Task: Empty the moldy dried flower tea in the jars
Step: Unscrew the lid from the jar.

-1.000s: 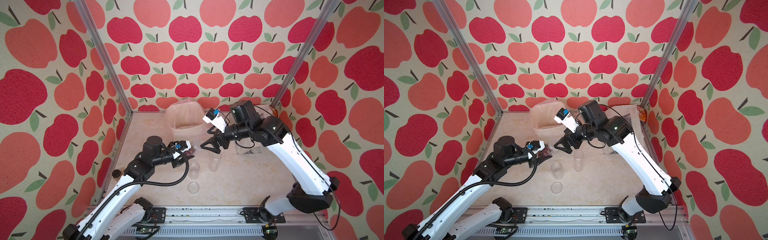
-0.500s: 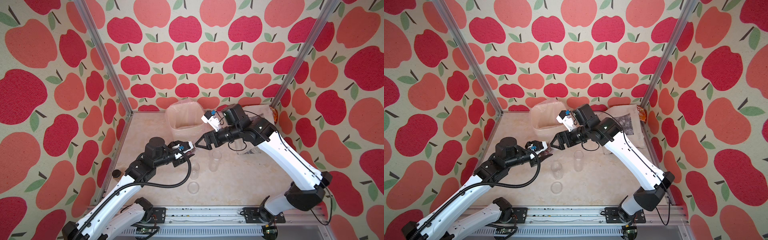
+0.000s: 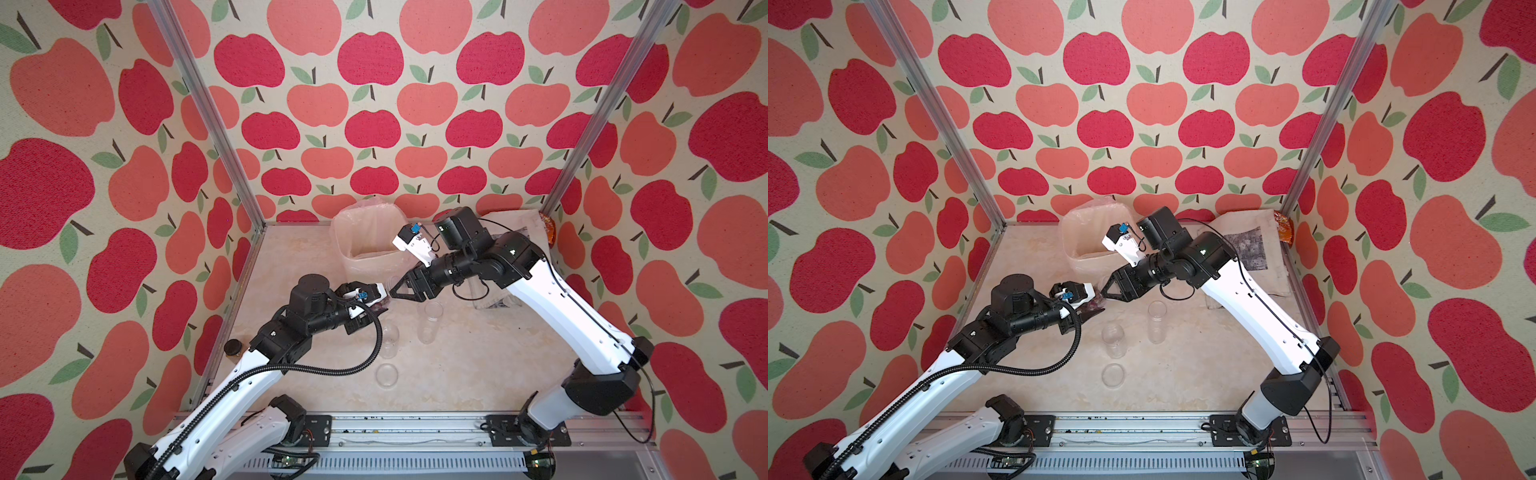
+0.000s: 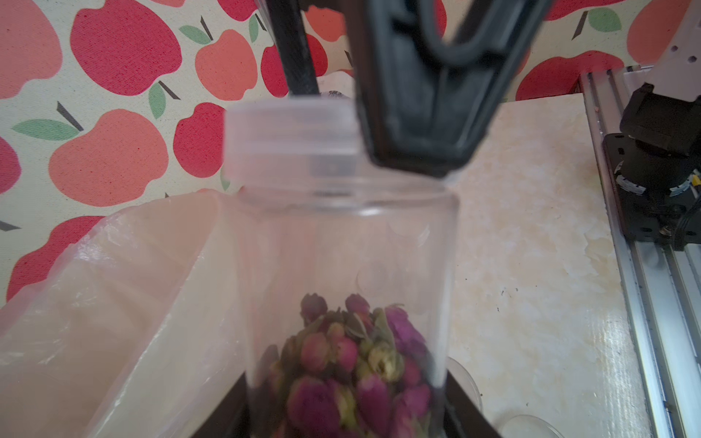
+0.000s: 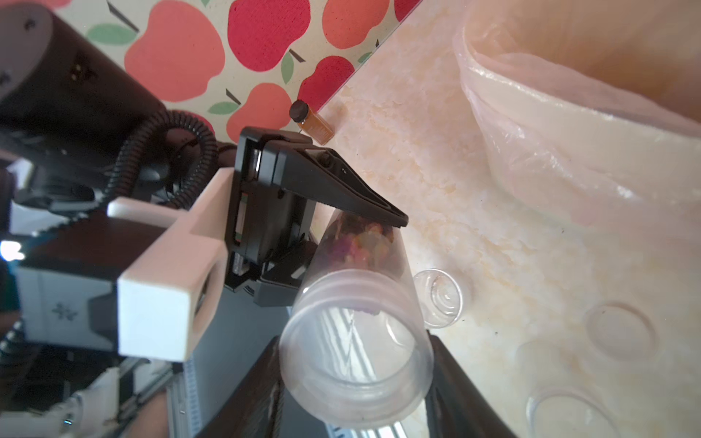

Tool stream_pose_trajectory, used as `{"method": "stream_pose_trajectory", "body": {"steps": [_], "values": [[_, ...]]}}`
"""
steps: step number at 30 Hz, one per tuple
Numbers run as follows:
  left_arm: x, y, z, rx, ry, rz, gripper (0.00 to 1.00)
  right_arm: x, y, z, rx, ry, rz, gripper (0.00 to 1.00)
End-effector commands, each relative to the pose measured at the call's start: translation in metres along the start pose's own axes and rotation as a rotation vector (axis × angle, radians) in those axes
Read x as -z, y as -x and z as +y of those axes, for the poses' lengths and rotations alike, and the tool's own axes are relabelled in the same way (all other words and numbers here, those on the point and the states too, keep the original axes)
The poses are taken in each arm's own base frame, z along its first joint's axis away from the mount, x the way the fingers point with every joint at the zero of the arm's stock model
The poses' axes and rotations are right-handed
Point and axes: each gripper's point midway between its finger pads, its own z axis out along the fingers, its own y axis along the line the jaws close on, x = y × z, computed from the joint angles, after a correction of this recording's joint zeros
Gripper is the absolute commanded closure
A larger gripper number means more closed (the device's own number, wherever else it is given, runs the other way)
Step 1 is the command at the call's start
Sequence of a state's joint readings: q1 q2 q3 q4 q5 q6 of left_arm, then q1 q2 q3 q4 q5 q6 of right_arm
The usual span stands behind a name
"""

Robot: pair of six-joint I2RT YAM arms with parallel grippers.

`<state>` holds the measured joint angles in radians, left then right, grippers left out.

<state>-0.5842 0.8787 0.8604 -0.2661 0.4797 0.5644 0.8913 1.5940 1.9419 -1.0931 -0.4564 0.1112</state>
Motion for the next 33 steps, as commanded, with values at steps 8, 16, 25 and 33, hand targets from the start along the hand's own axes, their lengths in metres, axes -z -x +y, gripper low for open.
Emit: {"method": "stream_pose_trajectory", "body": {"steps": [8,16,25,33], "values": [[0.030,0.033,-0.057,0.204,-0.453,-0.203,0.94,0.007,-0.031,-0.002,0.734,-0.073,0.251,0.66],[0.026,0.024,-0.046,0.206,-0.387,-0.170,0.94,0.002,-0.013,0.007,0.710,-0.063,0.177,0.19],[0.014,-0.006,0.005,0.091,-0.034,-0.036,0.94,0.041,0.031,0.018,0.157,-0.081,-0.088,0.01],[0.016,-0.004,0.020,0.013,0.076,-0.029,0.94,0.028,0.029,0.003,-0.253,-0.004,-0.139,0.01]]}}
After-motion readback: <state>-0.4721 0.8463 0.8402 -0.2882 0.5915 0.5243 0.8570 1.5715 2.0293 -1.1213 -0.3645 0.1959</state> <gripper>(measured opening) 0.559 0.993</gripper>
